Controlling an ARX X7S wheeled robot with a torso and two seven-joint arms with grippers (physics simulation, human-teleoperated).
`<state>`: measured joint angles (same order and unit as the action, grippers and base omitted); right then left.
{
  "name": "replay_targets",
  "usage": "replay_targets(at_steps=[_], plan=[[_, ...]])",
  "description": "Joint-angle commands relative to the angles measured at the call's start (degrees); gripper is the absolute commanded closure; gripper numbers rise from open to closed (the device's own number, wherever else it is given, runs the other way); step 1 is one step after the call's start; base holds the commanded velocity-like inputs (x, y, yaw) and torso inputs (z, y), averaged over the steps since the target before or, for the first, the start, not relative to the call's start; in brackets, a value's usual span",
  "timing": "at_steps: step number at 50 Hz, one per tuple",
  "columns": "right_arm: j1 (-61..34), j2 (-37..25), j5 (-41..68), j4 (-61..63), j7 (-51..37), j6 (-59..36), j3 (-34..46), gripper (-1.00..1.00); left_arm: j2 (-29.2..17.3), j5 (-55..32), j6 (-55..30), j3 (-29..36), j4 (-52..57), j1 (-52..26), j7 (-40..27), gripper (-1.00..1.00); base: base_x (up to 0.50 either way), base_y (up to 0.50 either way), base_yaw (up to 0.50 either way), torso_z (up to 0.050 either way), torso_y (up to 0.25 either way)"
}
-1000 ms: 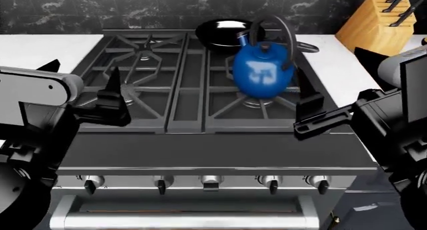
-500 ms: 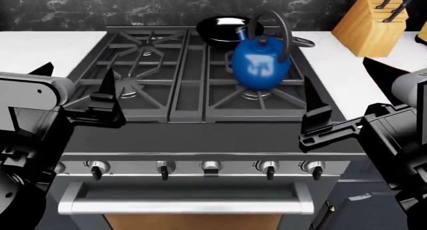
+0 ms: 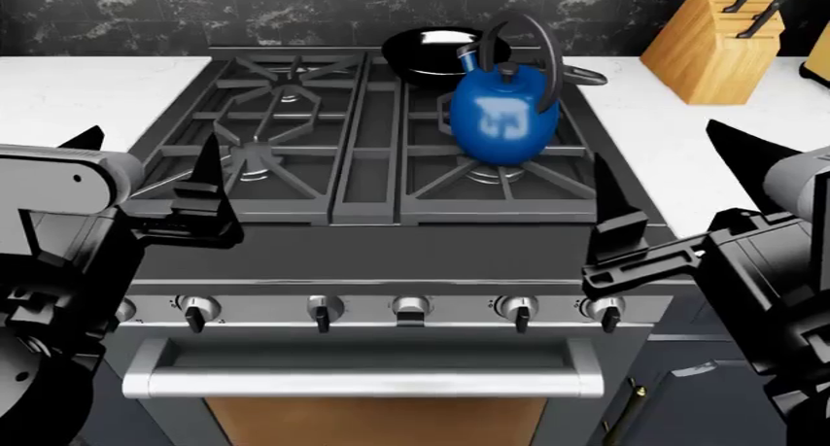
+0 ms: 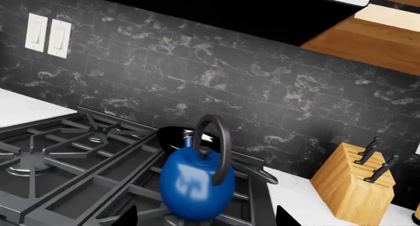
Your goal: Pick the kettle from the counter and place it on a stove burner. Then turn the burner on.
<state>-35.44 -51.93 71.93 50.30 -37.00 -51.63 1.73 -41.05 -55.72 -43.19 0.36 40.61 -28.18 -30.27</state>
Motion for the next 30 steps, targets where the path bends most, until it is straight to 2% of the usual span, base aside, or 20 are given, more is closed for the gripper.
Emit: replay_targets(at_steps=[1, 13, 30], plan=[[1.34, -0.35, 0.04, 0.27, -0.12, 0.97, -0.96, -1.0, 0.17, -0.06, 0.13, 0.22, -0.27, -0.28, -0.05, -1.0, 0.0, 0.0, 0.0, 0.0, 0.0], [1.81, -1.05, 1.09, 0.86, -1.18, 1.16, -1.69, -1.0, -0.02, 0.12, -0.02, 0.74, -0.42, -0.54, 0.03, -1.0, 0.0, 0.0, 0.0, -0.002, 0.0], [3.16, -2.4, 3.55, 2.76, -3.18, 1.75, -3.34, -1.0, -0.85, -0.97, 1.0, -1.21, 1.62, 1.54, -0.45, -1.0, 0.0, 0.0, 0.0, -0.04, 0.0]])
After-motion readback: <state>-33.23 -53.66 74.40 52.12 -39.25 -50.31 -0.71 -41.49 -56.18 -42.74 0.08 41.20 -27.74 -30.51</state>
